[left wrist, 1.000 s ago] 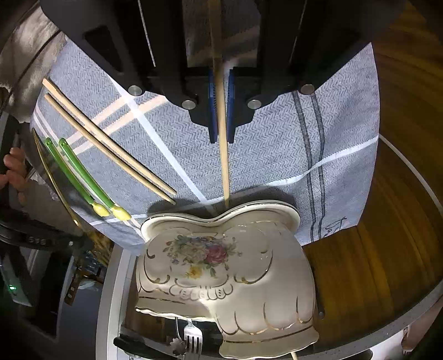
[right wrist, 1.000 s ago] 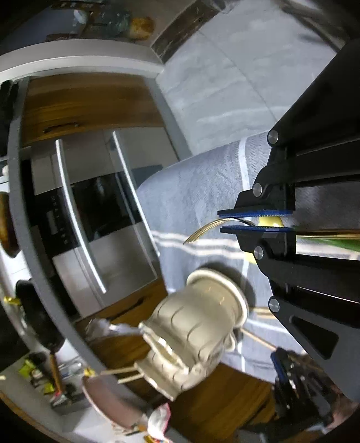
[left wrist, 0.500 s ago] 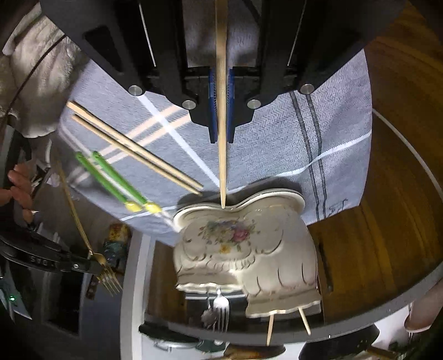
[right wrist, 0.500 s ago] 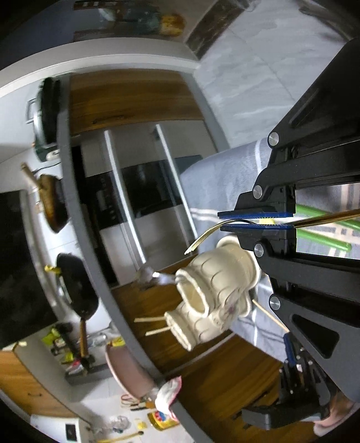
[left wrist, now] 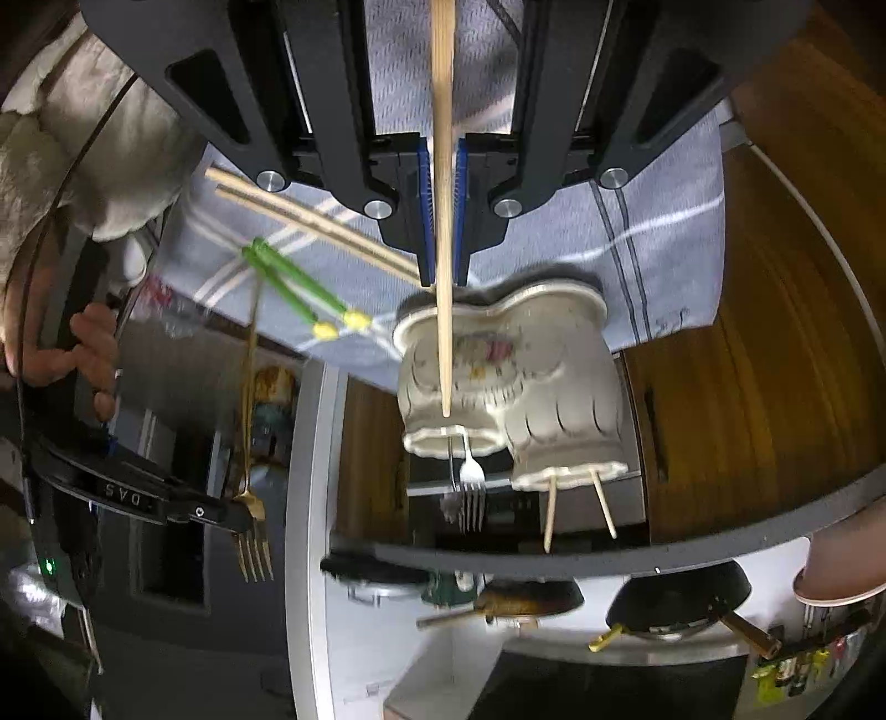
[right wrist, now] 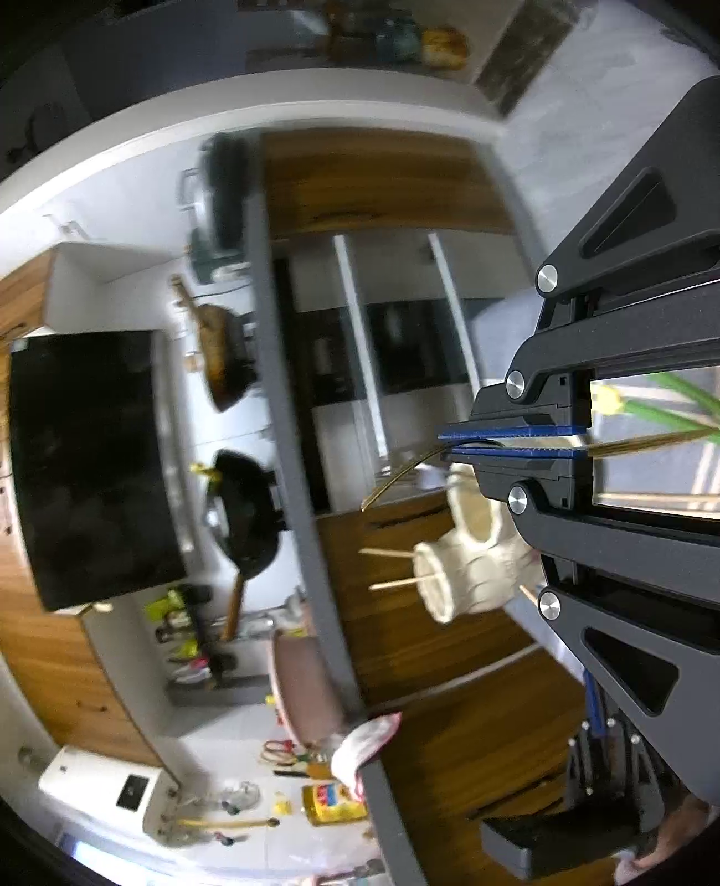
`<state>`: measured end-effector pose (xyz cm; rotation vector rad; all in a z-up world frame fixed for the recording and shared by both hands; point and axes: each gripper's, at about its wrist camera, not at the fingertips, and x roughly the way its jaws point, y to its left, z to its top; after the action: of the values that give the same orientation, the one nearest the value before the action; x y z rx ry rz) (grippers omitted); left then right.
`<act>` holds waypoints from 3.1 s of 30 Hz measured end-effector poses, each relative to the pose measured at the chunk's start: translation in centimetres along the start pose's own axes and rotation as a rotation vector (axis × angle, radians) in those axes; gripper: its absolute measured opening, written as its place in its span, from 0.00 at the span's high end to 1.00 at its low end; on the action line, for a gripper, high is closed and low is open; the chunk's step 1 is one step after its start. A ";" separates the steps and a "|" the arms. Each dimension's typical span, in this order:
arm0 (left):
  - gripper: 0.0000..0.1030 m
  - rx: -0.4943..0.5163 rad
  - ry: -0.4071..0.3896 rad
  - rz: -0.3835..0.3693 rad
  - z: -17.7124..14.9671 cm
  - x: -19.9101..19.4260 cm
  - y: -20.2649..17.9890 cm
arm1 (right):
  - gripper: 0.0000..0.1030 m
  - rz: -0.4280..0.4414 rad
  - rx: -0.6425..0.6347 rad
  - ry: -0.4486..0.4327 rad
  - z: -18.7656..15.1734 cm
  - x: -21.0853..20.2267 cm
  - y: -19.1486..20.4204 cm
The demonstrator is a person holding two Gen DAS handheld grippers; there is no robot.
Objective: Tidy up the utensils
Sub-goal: 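Lift the chopstick with the left tool while the right tool carries the gold fork toward the smaller pot, then lower chopstick into larger pot with left tool while right tool lowers fork into smaller pot, then open both tools to release the chopstick and the gold fork into the pots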
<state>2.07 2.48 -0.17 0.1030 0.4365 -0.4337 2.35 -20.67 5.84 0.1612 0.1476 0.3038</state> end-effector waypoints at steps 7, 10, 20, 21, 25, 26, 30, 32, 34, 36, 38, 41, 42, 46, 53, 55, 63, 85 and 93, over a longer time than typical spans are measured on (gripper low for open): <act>0.94 -0.059 -0.154 0.004 2.4 -2.1 1.6 | 0.97 0.041 -0.020 -0.062 2.9 1.4 2.0; 0.94 -0.047 -0.199 0.023 4.0 -2.2 2.0 | 0.97 0.059 -0.019 -0.080 3.8 2.4 2.7; 0.94 -0.133 -0.343 0.011 11.1 0.0 6.1 | 0.97 0.115 0.046 -0.187 7.5 4.9 2.7; 0.94 -0.142 -0.353 0.004 11.6 0.3 6.4 | 0.97 0.117 0.051 -0.198 7.8 5.2 2.6; 0.94 -0.209 -0.365 -0.032 13.4 2.5 8.1 | 0.97 0.113 0.086 -0.224 8.4 6.9 1.9; 0.94 -0.226 -0.367 -0.042 13.9 3.4 8.6 | 0.97 0.111 0.100 -0.227 8.4 7.4 1.7; 0.94 -0.240 -0.379 -0.026 14.9 5.6 9.4 | 0.97 0.128 0.138 -0.218 8.2 9.3 0.8; 0.94 -0.237 -0.385 -0.011 15.2 6.7 9.5 | 0.97 0.141 0.141 -0.214 7.9 10.0 0.5; 0.94 -0.221 -0.393 0.005 15.2 7.5 9.2 | 0.97 0.143 0.138 -0.207 7.5 10.6 0.3; 0.94 -0.198 -0.401 0.026 15.0 8.2 9.0 | 0.97 0.137 0.136 -0.186 7.1 11.3 0.1; 0.94 -0.184 -0.405 0.044 14.8 8.7 8.8 | 0.97 0.137 0.139 -0.166 6.7 11.8 0.0; 0.94 -0.173 -0.422 0.074 14.2 9.1 8.6 | 0.97 0.133 0.135 -0.135 6.1 12.5 -0.1; 0.94 -0.169 -0.424 0.074 14.0 9.2 8.5 | 0.96 0.131 0.133 -0.126 5.9 12.6 -0.2; 0.94 -0.143 -0.417 0.090 13.1 9.4 8.1 | 0.97 0.127 0.136 -0.100 5.2 12.9 -0.4; 0.94 -0.167 -0.414 0.112 10.5 6.4 7.9 | 0.96 0.110 0.154 -0.051 3.8 13.0 -1.1; 0.94 -0.183 -0.394 0.101 9.9 5.8 8.1 | 0.96 0.103 0.150 -0.039 3.5 13.1 -1.1; 0.94 -0.175 -0.289 0.133 8.6 5.9 7.6 | 0.96 0.090 0.130 -0.008 2.8 13.6 -0.5; 0.72 -0.186 -0.255 0.150 8.1 6.0 8.0 | 0.96 0.033 0.130 0.034 1.7 14.7 -1.1; 0.60 -0.201 -0.253 0.152 8.1 6.0 8.2 | 0.93 0.019 0.139 0.031 1.6 14.6 -1.5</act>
<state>13.58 6.10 4.59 -0.1124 0.2187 -0.2469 16.84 -17.81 5.40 0.2958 0.1983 0.3151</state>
